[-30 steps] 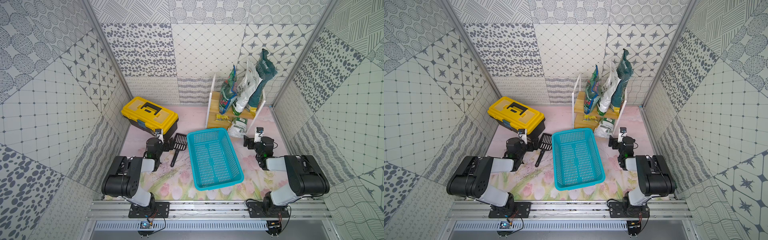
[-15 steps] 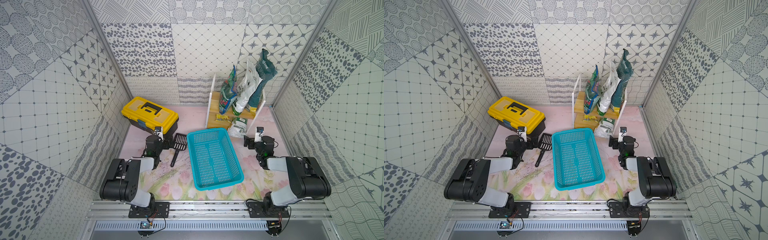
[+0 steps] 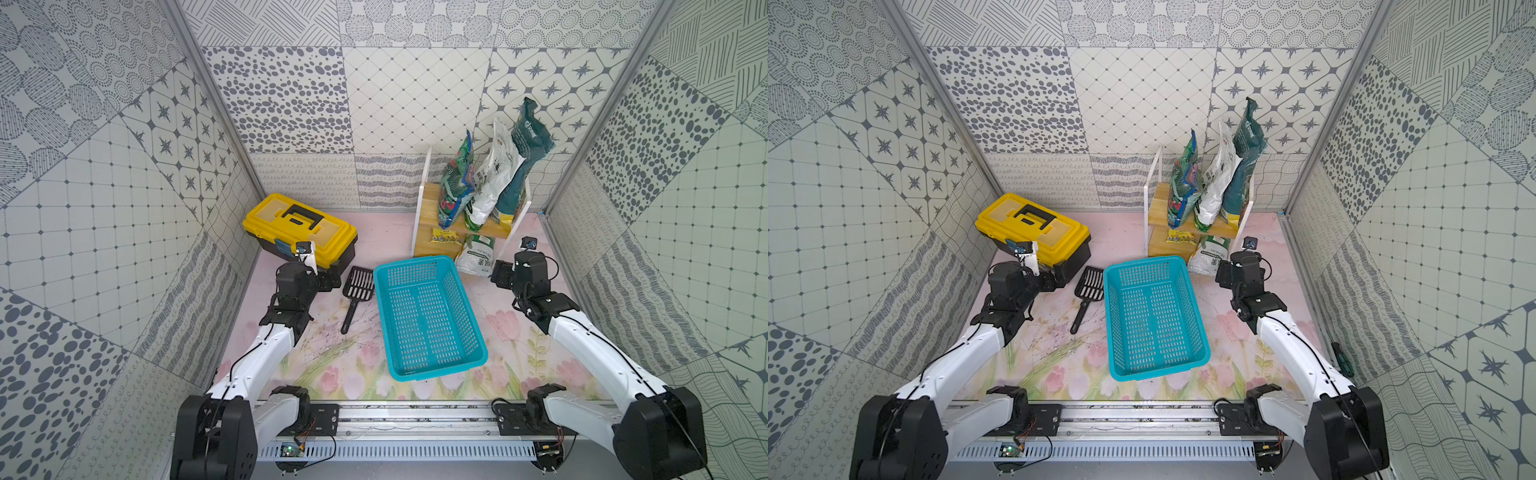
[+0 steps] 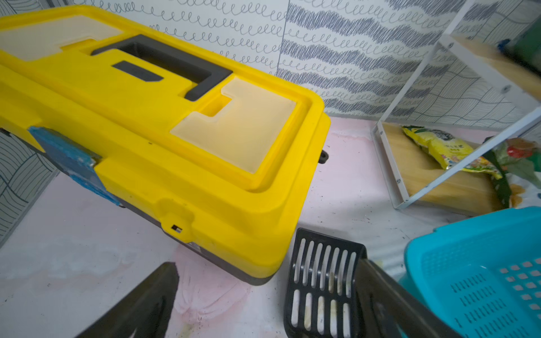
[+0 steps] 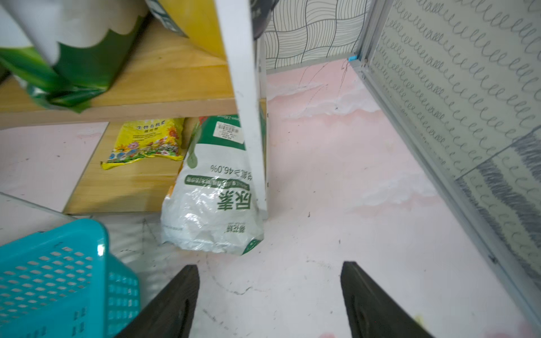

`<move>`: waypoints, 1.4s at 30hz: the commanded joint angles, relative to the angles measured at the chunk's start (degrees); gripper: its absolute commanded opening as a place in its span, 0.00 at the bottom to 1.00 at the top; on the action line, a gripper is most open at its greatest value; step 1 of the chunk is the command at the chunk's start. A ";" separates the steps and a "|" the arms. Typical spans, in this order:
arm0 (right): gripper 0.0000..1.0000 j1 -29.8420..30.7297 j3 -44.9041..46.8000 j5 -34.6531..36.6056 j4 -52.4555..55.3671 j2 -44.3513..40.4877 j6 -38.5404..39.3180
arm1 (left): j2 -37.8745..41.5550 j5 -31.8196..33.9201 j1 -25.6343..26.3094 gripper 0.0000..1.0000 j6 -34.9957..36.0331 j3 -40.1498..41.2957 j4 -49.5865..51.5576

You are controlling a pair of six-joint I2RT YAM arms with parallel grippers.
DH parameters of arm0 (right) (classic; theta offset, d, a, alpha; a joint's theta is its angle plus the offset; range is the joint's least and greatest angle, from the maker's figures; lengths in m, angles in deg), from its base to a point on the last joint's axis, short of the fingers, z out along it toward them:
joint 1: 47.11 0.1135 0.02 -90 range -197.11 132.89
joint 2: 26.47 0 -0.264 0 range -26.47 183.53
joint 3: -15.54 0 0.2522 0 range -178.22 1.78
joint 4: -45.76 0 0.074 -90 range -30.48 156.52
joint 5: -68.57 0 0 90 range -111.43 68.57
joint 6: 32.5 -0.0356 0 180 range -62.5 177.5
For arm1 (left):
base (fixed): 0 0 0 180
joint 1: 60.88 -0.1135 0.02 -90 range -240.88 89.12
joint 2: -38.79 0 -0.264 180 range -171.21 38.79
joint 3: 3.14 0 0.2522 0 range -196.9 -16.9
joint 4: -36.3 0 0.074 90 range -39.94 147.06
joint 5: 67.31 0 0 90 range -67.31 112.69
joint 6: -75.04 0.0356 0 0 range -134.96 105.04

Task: Take down the fertilizer bag from the shelf
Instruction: Adjust the storage box at the center of the board.

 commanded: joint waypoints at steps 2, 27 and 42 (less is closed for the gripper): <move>0.77 9.55 -7.34 0.15 27.72 3.79 -13.81 | 3.57 -8.84 1.28 1.00 -7.00 -2.18 14.82; 0.50 34.44 -2.51 -10.05 44.52 -2.44 -70.91 | 4.48 -7.17 11.19 1.00 -4.79 -3.38 14.67; 0.22 4.26 -1.47 -21.79 39.49 -9.48 -21.53 | 4.44 -7.39 11.07 1.00 -5.24 -3.39 15.37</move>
